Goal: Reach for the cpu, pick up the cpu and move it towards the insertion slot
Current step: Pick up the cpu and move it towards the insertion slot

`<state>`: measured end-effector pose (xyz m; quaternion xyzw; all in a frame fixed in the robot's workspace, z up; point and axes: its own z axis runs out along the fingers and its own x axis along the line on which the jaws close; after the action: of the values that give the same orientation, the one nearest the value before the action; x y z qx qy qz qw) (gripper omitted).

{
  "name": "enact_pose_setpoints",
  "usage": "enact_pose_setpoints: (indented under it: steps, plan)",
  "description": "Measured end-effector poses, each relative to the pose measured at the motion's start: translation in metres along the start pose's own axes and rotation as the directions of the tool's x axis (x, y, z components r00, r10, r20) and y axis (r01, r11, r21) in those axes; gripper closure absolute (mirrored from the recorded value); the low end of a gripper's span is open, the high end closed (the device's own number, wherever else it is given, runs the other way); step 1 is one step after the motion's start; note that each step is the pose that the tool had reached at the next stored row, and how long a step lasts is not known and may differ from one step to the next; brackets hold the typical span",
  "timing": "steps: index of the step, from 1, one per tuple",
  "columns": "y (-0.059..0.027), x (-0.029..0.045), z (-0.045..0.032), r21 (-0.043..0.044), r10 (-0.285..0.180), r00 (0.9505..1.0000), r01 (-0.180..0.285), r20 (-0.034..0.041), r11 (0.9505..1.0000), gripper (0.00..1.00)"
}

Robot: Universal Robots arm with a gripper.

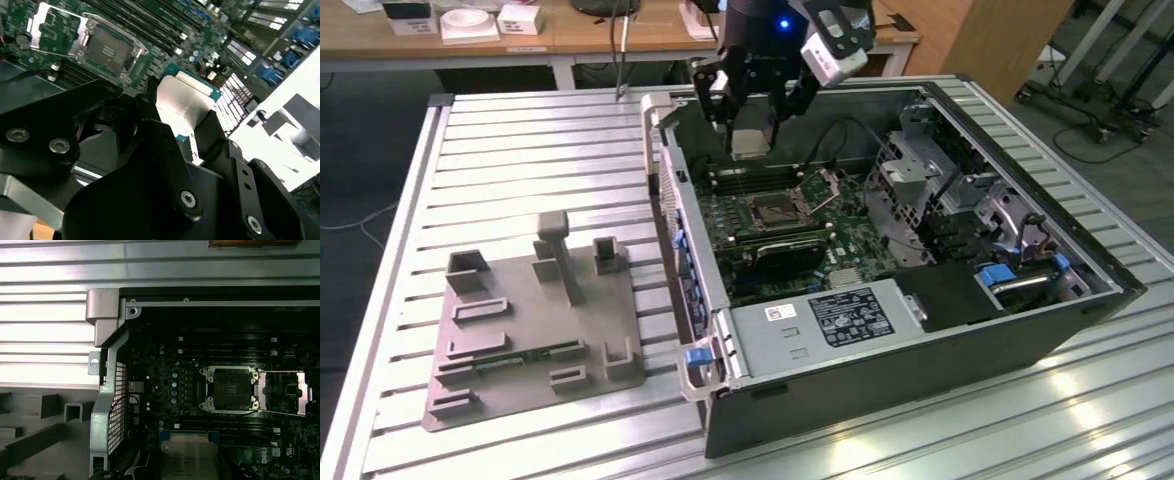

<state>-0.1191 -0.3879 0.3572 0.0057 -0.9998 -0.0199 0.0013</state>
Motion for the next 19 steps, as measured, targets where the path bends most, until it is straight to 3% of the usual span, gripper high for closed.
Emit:
enact_pose_setpoints:
  steps: [8, 12, 17, 19]
  plan:
    - [0.0002, -0.0233, 0.0015, -0.0001, 0.001, 1.0, -0.001, 0.0001, 1.0, 0.46]
    - [0.0002, -0.0255, 0.0016, -0.0001, 0.001, 1.0, -0.001, 0.0, 1.0, 0.46]
    - [0.0, -0.0372, 0.0024, -0.0002, 0.001, 1.0, -0.001, 0.0001, 1.0, 0.46]
    - [0.0001, -0.0385, 0.0028, -0.0002, 0.002, 1.0, -0.002, 0.0002, 1.0, 0.46]
